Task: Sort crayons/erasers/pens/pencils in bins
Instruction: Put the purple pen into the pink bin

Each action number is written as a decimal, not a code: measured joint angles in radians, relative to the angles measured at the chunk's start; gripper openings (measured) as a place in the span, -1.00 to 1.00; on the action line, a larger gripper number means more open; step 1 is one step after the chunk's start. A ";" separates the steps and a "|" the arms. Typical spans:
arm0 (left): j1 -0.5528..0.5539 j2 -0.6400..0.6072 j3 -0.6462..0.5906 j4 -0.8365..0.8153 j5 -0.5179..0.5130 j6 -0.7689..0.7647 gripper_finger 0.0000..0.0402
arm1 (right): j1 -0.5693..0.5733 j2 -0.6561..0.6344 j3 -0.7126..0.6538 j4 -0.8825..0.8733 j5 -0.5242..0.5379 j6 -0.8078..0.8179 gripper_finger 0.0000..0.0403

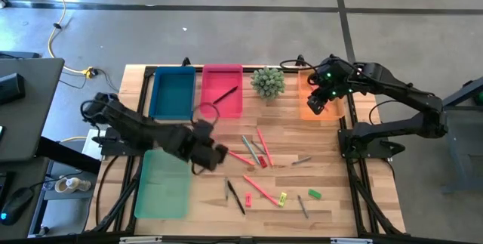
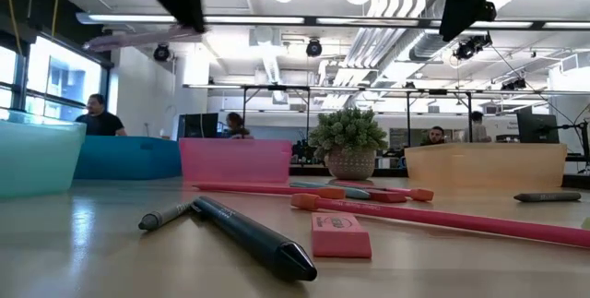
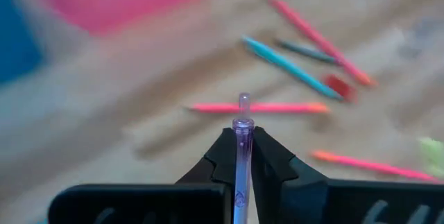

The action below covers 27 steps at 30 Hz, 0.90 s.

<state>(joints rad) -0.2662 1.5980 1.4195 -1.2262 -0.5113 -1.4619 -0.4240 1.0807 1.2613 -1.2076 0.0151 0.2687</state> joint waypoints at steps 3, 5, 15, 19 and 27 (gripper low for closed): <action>0.041 -0.038 0.000 -0.115 -0.038 0.000 -0.97 | 0.000 0.000 0.000 0.000 0.000 0.002 -0.48; 0.071 -0.064 0.000 -0.199 -0.061 0.007 -0.97 | 0.000 -0.001 0.000 0.000 0.000 0.002 -0.48; 0.322 -0.276 -0.195 -0.179 -0.119 0.165 -0.97 | 0.000 0.000 0.000 0.010 0.001 0.020 -0.48; 0.458 -0.375 -0.290 -0.109 -0.114 0.272 -0.97 | 0.000 0.000 0.000 0.024 0.005 0.020 -0.48; 0.716 -0.413 -0.358 0.019 -0.098 0.582 -0.97 | 0.000 0.000 0.000 0.100 0.020 0.048 -0.48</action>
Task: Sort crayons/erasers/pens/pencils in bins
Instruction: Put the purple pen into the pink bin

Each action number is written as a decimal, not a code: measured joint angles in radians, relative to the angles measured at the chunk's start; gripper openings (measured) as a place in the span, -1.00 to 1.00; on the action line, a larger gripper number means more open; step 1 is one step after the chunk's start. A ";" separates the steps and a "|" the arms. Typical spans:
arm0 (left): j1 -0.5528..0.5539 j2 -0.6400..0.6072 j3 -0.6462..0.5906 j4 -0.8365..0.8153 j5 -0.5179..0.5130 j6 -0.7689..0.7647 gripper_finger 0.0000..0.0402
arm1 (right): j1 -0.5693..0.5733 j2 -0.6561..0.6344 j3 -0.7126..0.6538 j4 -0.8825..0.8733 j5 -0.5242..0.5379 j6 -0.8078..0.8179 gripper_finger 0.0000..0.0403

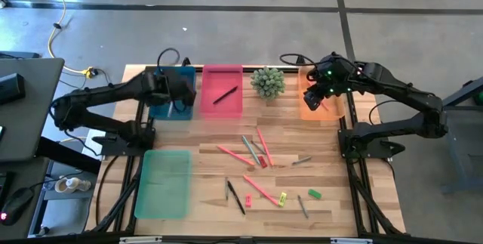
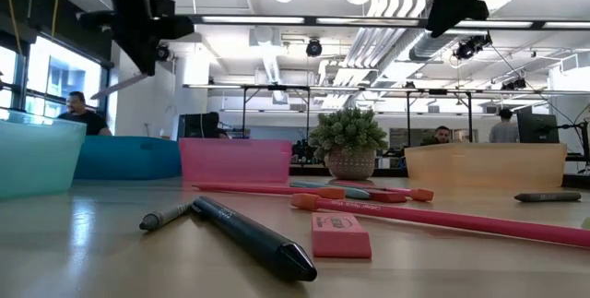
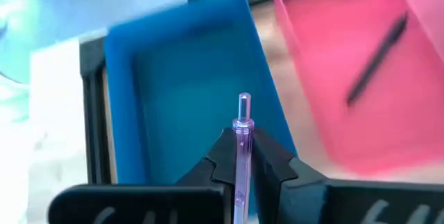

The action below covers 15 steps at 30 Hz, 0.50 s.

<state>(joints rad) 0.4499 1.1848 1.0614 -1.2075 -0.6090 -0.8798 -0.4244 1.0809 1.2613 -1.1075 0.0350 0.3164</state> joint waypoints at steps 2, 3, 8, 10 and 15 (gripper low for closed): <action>0.063 0.013 -0.003 0.025 0.010 0.081 -0.97 | 0.000 0.000 0.000 0.017 0.017 0.004 -0.48; 0.095 0.018 -0.003 0.040 0.017 0.123 -0.97 | 0.000 0.000 0.000 0.022 0.022 0.017 -0.48; 0.229 0.058 -0.002 0.070 0.068 0.286 -0.97 | 0.000 0.000 0.000 0.030 0.069 0.073 -0.48; 0.277 0.084 -0.001 0.070 0.114 0.346 -0.97 | 0.000 0.000 0.000 0.030 0.070 0.097 -0.48; 0.354 0.163 -0.002 0.098 0.173 0.460 -0.97 | 0.000 0.000 0.000 0.030 0.077 0.136 -0.48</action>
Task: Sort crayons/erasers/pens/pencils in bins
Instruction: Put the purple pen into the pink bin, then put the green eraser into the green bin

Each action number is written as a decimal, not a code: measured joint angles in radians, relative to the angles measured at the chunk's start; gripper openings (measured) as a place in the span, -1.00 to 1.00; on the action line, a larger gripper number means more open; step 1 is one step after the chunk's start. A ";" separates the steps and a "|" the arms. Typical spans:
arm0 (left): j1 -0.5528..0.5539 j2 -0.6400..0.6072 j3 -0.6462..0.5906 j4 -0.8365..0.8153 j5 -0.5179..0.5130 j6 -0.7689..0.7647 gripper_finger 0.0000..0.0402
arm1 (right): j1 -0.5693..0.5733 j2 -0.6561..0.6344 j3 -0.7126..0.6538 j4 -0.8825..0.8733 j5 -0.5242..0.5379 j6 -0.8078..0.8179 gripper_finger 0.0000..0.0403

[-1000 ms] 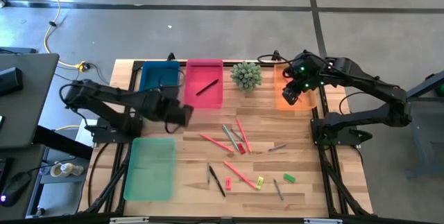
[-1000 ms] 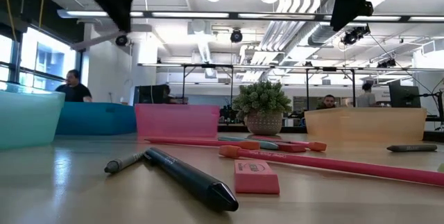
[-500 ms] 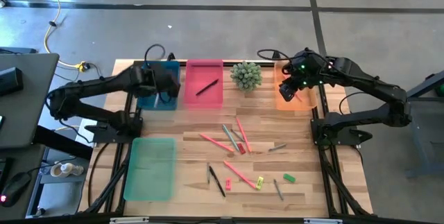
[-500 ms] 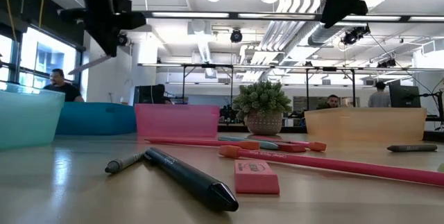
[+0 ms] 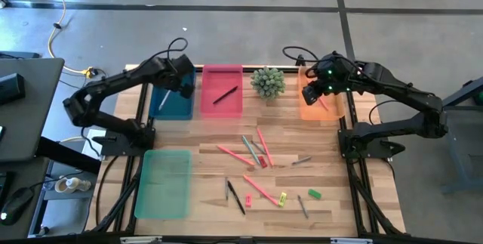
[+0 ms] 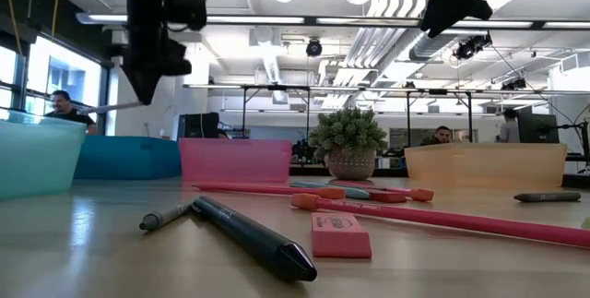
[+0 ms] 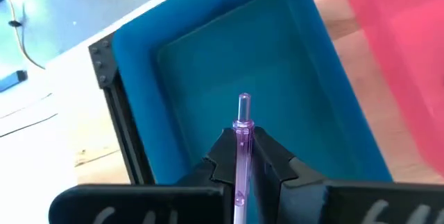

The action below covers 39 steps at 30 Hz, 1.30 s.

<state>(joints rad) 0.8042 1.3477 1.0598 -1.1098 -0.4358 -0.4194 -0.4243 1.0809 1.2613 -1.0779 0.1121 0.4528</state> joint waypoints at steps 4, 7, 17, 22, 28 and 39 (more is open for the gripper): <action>0.036 0.063 0.000 0.058 0.036 0.075 -0.97 | 0.000 0.000 0.000 0.000 0.038 0.054 -0.48; 0.062 0.103 -0.001 0.099 0.052 0.123 -0.97 | 0.000 0.000 0.000 0.000 0.045 0.096 -0.48; 0.145 0.199 0.000 0.165 0.135 0.234 -0.97 | 0.078 0.004 0.000 -0.001 0.021 0.184 -0.48; 0.162 0.212 0.000 0.189 0.159 0.267 -0.87 | 0.163 0.042 0.000 -0.001 0.018 0.266 -0.48; 0.166 0.212 0.000 0.190 0.173 0.285 -0.75 | 0.262 0.127 0.000 -0.001 0.019 0.372 -0.48; 0.166 0.212 0.000 0.190 0.166 0.301 -0.47 | 0.418 0.262 0.000 -0.001 0.041 0.477 -0.48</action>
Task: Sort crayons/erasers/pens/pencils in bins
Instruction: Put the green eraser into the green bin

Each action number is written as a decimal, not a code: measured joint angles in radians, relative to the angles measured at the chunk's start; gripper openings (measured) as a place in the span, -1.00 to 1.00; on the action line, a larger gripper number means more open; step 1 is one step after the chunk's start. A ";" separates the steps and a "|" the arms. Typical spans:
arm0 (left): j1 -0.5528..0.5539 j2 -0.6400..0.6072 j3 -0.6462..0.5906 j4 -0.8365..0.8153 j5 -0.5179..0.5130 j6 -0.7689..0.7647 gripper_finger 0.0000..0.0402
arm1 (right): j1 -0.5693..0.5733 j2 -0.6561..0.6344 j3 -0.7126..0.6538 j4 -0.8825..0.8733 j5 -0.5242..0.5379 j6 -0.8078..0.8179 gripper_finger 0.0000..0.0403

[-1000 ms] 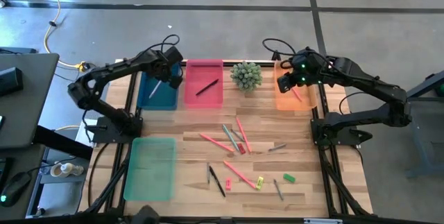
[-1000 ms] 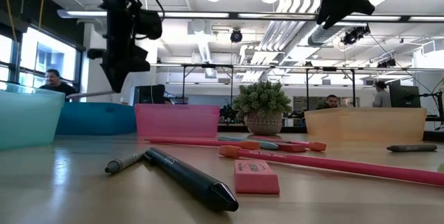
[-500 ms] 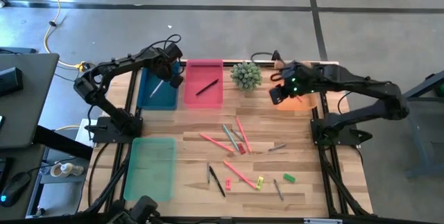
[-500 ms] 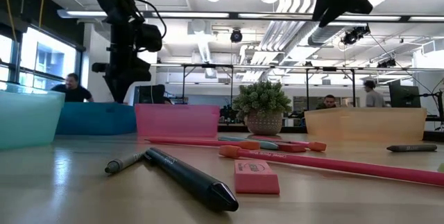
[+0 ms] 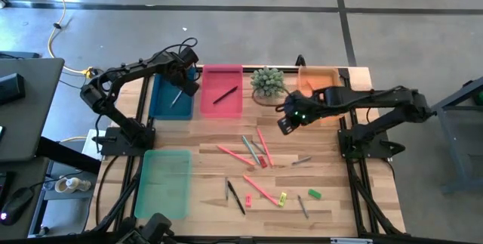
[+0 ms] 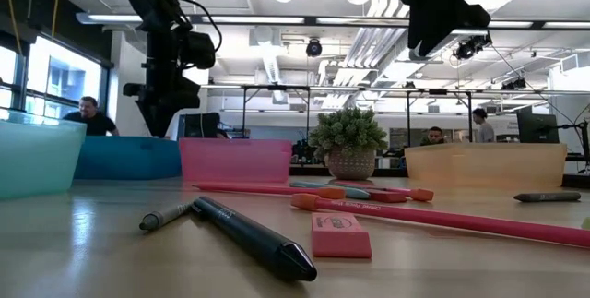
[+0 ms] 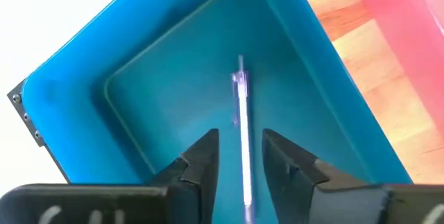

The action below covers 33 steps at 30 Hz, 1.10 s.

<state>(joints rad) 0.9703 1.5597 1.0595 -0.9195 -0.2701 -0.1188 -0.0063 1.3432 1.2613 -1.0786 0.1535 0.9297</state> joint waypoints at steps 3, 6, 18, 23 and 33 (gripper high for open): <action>0.000 0.000 0.001 -0.002 -0.002 0.000 -0.37 | 0.040 0.018 0.000 0.000 -0.009 0.005 -0.48; 0.000 0.000 0.024 -0.030 -0.001 0.014 -0.29 | 0.073 0.022 0.000 -0.002 -0.016 -0.004 -0.48; -0.010 -0.046 0.188 -0.079 0.170 0.063 -0.28 | 0.181 0.020 0.000 -0.039 -0.086 -0.062 -0.48; -0.026 -0.095 0.226 -0.077 0.234 0.071 -0.28 | 0.218 0.020 0.000 -0.044 -0.083 0.003 -0.46; -0.044 -0.170 0.227 -0.143 0.233 0.070 -0.28 | 0.352 0.020 0.000 -0.218 -0.103 0.084 -0.15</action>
<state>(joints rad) 0.9260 1.3895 1.2861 -1.0622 -0.0372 -0.0486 0.3453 1.3628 1.2613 -1.2962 0.0506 1.0138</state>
